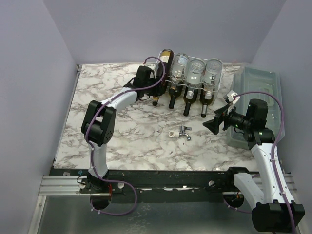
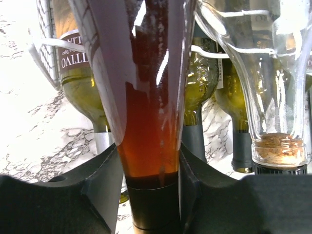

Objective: Take the wine bottle off the wine rack
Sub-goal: Pick up the wine bottle from the wine rack.

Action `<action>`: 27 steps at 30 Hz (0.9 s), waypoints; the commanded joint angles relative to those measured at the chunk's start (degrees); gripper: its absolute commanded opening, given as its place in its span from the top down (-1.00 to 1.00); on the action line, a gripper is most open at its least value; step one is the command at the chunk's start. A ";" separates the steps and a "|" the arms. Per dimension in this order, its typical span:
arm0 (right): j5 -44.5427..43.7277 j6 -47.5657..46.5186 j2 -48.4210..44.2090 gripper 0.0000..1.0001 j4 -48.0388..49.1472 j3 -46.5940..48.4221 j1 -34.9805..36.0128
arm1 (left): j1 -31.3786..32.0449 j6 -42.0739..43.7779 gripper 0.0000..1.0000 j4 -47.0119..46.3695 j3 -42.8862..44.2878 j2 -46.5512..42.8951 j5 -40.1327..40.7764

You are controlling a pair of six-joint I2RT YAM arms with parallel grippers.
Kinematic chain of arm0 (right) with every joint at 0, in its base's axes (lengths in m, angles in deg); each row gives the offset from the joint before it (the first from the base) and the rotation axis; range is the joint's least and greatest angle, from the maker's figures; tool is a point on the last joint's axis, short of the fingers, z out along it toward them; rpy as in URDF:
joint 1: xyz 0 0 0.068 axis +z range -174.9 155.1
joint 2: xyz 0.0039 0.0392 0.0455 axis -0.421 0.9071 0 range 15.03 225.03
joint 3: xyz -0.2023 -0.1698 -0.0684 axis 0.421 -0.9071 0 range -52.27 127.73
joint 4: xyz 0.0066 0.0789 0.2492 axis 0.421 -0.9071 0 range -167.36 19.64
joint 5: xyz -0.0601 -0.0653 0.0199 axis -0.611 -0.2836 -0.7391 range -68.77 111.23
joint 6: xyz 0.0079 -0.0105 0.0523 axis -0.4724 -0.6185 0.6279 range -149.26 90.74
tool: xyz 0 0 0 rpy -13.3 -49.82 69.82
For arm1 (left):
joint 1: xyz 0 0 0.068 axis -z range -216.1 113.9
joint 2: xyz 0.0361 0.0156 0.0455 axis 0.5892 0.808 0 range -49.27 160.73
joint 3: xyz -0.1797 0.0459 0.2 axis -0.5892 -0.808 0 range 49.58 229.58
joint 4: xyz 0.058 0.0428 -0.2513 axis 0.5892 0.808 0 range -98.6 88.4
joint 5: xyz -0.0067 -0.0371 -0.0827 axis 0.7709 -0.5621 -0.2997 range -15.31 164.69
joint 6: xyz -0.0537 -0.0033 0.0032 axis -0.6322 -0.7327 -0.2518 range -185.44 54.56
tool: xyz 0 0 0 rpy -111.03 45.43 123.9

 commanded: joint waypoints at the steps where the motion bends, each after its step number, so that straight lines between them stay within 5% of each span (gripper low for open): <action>1: -1.19 -0.87 -0.01 -1.00 -0.33 -0.80 0.22 | -0.11 -0.06 0.20 -0.64 0.37 1.33 -1.32; 7: -1.55 -0.96 0.02 -1.00 -0.35 -0.81 0.22 | -0.03 0.60 0.98 -0.28 -0.19 -0.94 -0.55; 27: -2.35 -1.09 -0.52 -1.00 -0.26 -0.91 0.22 | 0.32 4.60 1.00 -3.84 -2.38 -14.25 5.82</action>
